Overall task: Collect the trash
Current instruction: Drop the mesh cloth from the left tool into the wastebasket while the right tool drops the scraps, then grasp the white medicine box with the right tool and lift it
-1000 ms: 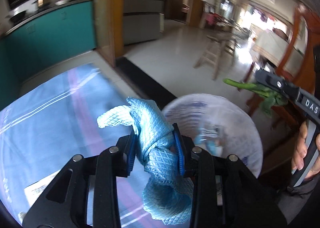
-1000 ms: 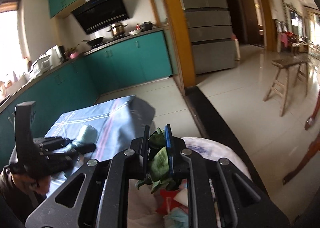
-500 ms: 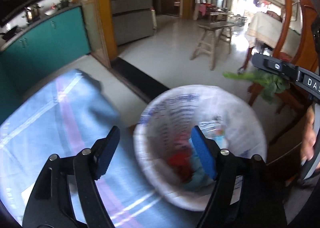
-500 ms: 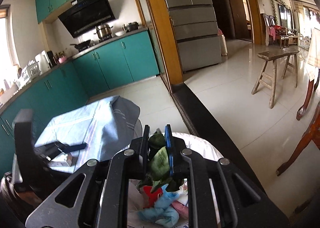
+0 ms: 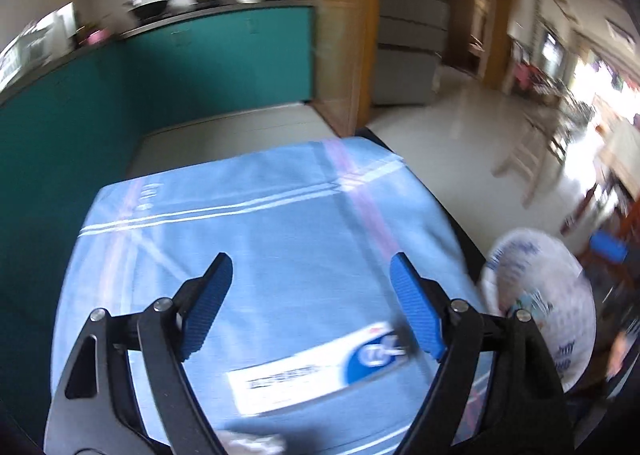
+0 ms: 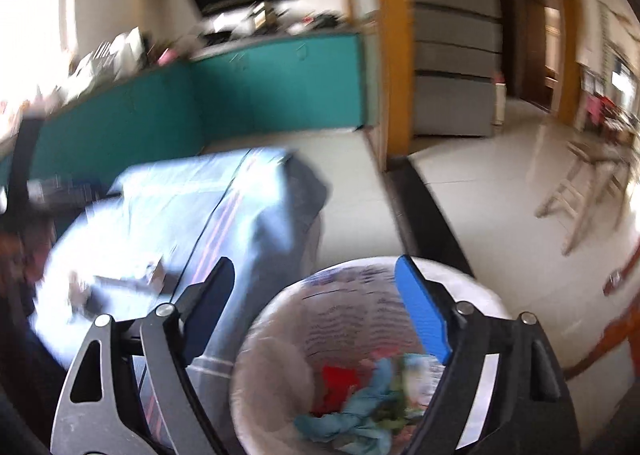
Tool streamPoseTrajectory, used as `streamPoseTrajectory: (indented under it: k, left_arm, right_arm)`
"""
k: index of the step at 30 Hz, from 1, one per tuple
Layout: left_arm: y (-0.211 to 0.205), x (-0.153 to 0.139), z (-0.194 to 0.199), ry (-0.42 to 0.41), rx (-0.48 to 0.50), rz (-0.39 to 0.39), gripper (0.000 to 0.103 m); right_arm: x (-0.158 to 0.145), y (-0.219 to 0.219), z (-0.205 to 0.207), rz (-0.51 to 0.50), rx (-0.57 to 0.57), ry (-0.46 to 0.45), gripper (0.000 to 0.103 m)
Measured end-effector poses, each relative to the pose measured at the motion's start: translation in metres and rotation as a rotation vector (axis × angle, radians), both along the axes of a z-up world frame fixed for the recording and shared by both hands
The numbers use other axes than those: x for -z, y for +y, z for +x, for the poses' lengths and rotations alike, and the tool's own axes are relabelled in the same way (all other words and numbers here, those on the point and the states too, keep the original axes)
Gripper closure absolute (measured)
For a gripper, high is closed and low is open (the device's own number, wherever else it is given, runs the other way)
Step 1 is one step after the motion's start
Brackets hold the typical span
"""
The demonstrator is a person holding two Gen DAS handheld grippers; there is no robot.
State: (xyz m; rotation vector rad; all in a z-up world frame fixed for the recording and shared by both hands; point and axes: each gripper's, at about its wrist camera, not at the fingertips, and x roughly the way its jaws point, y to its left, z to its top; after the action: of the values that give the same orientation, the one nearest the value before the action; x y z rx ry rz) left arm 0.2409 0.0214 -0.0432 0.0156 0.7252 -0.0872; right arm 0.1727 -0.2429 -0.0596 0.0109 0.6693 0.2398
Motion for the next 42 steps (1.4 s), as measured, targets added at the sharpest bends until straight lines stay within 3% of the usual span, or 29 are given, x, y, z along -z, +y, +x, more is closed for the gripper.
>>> streamPoseTrajectory:
  k: [2,9,13,15,17,22,25,27,34,38,42]
  left_arm:
    - [0.03,-0.004,-0.007,-0.014,-0.053,-0.024,0.015]
    - [0.11,0.016,-0.019,0.06,-0.188,-0.102,0.015]
    - [0.125,0.024,-0.022,0.094,-0.199,-0.154,0.014]
    - [0.125,0.028,-0.022,0.108,-0.188,-0.16,0.014]
    - [0.121,0.029,-0.022,0.106,-0.184,-0.141,0.014]
    - [0.114,0.03,-0.023,0.109,-0.164,-0.118,0.014]
    - [0.111,0.033,-0.023,0.119,-0.16,-0.107,0.014]
    - [0.109,0.035,-0.022,0.125,-0.158,-0.101,0.014]
    - [0.094,0.045,-0.025,0.159,-0.117,-0.055,0.014]
    - [0.086,0.053,-0.03,0.178,-0.096,-0.026,0.014]
    - [0.081,0.059,-0.034,0.194,-0.083,-0.021,0.014]
  right_arm:
    - [0.013,0.032,0.01,-0.048,-0.066,0.04,0.021]
    - [0.054,0.171,0.046,-0.143,-0.442,0.186,0.02]
    - [0.069,0.228,0.056,-0.28,-0.558,0.189,0.019]
    - [0.077,0.247,0.059,-0.343,-0.598,0.175,0.013]
    - [0.078,0.26,0.065,-0.327,-0.624,0.161,0.013]
    - [0.082,0.257,0.086,-0.202,-0.614,0.218,0.017]
    - [0.078,0.253,0.086,-0.174,-0.593,0.216,0.052]
    - [0.076,0.246,0.085,-0.144,-0.575,0.234,0.06]
    - [0.068,0.177,0.071,-0.02,-0.333,0.248,0.06]
    - [0.069,0.147,0.062,0.005,-0.287,0.239,0.056]
    - [0.068,0.13,0.054,0.079,-0.319,0.212,0.027]
